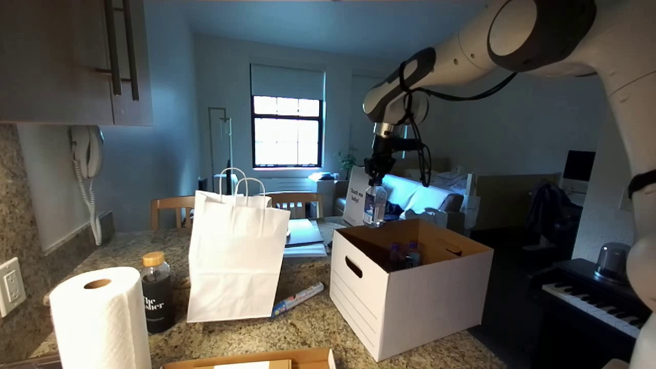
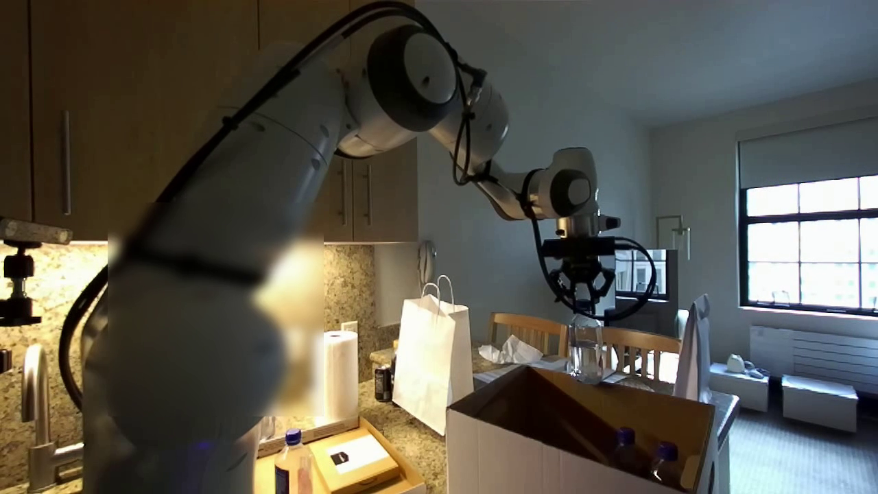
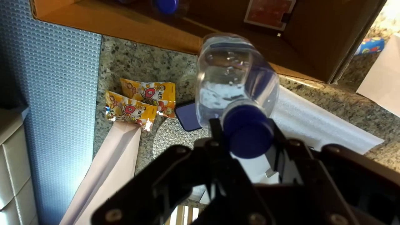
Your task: Place four empty water bottles inside the white storage box on the right
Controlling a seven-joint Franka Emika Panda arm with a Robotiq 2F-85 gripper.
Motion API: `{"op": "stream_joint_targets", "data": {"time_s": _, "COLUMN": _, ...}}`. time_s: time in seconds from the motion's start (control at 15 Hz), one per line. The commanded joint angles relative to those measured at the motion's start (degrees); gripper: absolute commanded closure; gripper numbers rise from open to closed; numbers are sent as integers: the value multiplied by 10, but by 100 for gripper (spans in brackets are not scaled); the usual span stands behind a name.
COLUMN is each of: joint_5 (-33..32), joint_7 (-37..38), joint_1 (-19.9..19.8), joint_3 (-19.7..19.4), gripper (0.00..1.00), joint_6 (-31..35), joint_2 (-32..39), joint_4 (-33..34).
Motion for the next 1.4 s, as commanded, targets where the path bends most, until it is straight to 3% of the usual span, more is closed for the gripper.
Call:
{"op": "stream_joint_targets", "data": {"time_s": 0.0, "joint_5": 0, "joint_7": -12, "joint_1": -16, "joint_3": 14, "gripper": 89, "joint_6": -25, "joint_2": -25, "joint_4": -22}}
{"op": "stream_joint_targets", "data": {"time_s": 0.2, "joint_5": 5, "joint_7": -31, "joint_1": -23, "joint_3": 17, "gripper": 89, "joint_6": -45, "joint_2": -45, "joint_4": -41}}
{"op": "stream_joint_targets", "data": {"time_s": 0.53, "joint_5": 29, "joint_7": -50, "joint_1": -38, "joint_3": 12, "gripper": 89, "joint_6": -18, "joint_2": -115, "joint_4": -126}}
{"op": "stream_joint_targets", "data": {"time_s": 1.0, "joint_5": 16, "joint_7": -35, "joint_1": -29, "joint_3": 5, "gripper": 89, "joint_6": -97, "joint_2": -78, "joint_4": -103}}
{"op": "stream_joint_targets", "data": {"time_s": 1.33, "joint_5": 20, "joint_7": -17, "joint_1": -17, "joint_3": 18, "gripper": 89, "joint_6": 32, "joint_2": -12, "joint_4": -106}}
